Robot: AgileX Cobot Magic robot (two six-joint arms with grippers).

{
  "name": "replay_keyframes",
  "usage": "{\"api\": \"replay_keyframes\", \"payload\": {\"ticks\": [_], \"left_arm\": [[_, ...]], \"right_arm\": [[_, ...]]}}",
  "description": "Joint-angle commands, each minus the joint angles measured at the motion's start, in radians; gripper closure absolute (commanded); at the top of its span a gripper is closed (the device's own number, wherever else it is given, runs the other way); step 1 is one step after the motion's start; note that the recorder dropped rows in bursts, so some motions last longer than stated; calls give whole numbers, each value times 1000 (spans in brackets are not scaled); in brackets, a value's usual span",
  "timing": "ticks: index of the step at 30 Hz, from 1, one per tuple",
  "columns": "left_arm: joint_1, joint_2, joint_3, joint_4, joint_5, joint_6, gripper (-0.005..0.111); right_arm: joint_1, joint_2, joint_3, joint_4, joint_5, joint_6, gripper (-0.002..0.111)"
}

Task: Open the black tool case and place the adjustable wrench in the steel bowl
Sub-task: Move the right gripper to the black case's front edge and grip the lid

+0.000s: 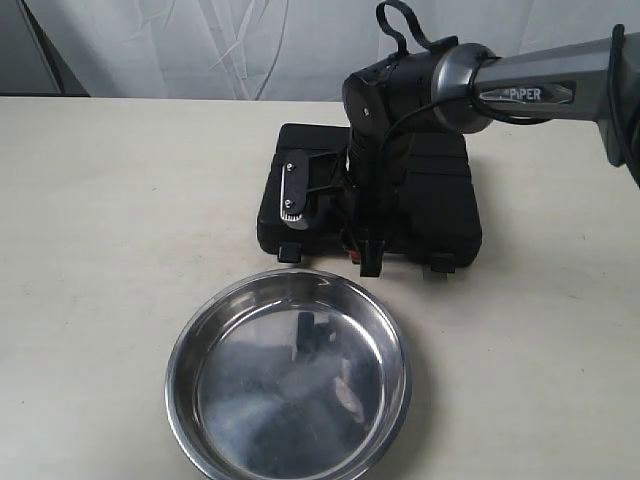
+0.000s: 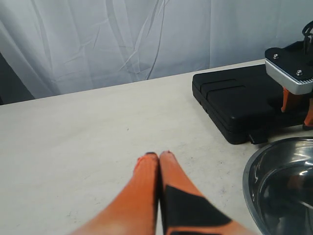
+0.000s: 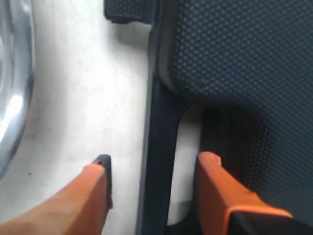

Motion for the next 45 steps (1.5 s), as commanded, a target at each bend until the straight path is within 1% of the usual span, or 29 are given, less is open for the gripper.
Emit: {"api": "replay_keyframes", "payload": {"ticks": [1, 10, 12, 14, 17, 18, 23, 33, 45], "left_arm": [[-7, -4, 5, 0, -5, 0, 106], [-7, -4, 5, 0, -5, 0, 106], [-7, -4, 5, 0, -5, 0, 106], [-7, -4, 5, 0, -5, 0, 106], [-7, -4, 5, 0, -5, 0, 106], [-7, -4, 5, 0, -5, 0, 106], [-7, -4, 5, 0, -5, 0, 106], [-7, -4, 5, 0, -5, 0, 106], [-7, -4, 5, 0, -4, 0, 106]], "right_arm": [[2, 7, -5, -7, -38, 3, 58], [2, 23, -5, -7, -51, 3, 59], [2, 27, -5, -7, -52, 3, 66], [2, 27, -5, -7, -52, 3, 80], [2, 21, -5, -7, -37, 3, 105], [2, 19, -5, -7, -29, 5, 109], [2, 1, -5, -7, 1, 7, 108], [2, -52, -5, -2, 1, 7, 108], [2, -52, -5, 19, 4, 7, 108]]}}
